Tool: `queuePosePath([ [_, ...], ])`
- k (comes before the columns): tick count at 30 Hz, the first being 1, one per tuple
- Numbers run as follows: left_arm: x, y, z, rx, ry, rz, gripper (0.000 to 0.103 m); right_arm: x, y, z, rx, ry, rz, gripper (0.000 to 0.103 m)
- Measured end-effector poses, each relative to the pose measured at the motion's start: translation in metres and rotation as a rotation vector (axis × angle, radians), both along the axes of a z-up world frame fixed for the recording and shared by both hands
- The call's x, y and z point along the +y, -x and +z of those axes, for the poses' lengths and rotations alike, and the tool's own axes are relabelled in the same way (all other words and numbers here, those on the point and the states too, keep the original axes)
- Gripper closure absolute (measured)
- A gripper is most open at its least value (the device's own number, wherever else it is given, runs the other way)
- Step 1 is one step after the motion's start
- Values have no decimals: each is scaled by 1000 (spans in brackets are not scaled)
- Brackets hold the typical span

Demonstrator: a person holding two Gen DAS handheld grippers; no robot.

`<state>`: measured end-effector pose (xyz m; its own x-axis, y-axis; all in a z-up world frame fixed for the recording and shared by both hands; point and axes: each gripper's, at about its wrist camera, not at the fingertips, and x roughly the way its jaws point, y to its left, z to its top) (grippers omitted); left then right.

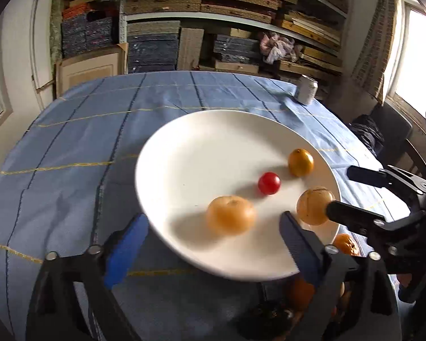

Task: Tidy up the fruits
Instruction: 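Open both grippers to release the fruits on the plate and withdraw, then grasp the red apple with right gripper while left grasps the pale yellow grapefruit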

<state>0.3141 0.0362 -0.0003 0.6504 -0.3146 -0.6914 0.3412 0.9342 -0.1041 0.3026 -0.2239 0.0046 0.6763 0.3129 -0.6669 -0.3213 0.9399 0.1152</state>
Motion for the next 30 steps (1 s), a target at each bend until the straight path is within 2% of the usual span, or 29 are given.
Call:
queuePosePath([
  [2, 10, 11, 5, -6, 16, 6, 3, -8, 13, 7, -24, 23, -18, 8],
  [5, 20, 38, 6, -5, -13, 10, 3, -21, 39, 9, -48, 60, -39, 4],
  [8, 12, 66, -2, 39, -47, -33, 3, -31, 61, -2, -9, 81, -59, 4],
  [10, 4, 93, -6, 39, -52, -83, 3, -36, 74, -11, 17, 80, -65, 4],
  [17, -21, 158, -20, 60, -38, -212, 3, -39, 101, -37, 95, 101, -65, 4],
  [20, -30, 165, -32, 82, -69, -244, 3, -36, 104, -44, 108, 130, -71, 4],
  [24, -33, 156, -43, 109, -101, -225, 3, -36, 100, -50, 120, 119, -73, 4],
  [26, -31, 151, -45, 114, -115, -200, 3, -35, 96, -51, 114, 123, -60, 4],
  [30, -28, 152, -49, 94, -117, -215, 3, -28, 87, -53, 114, 170, -48, 4],
])
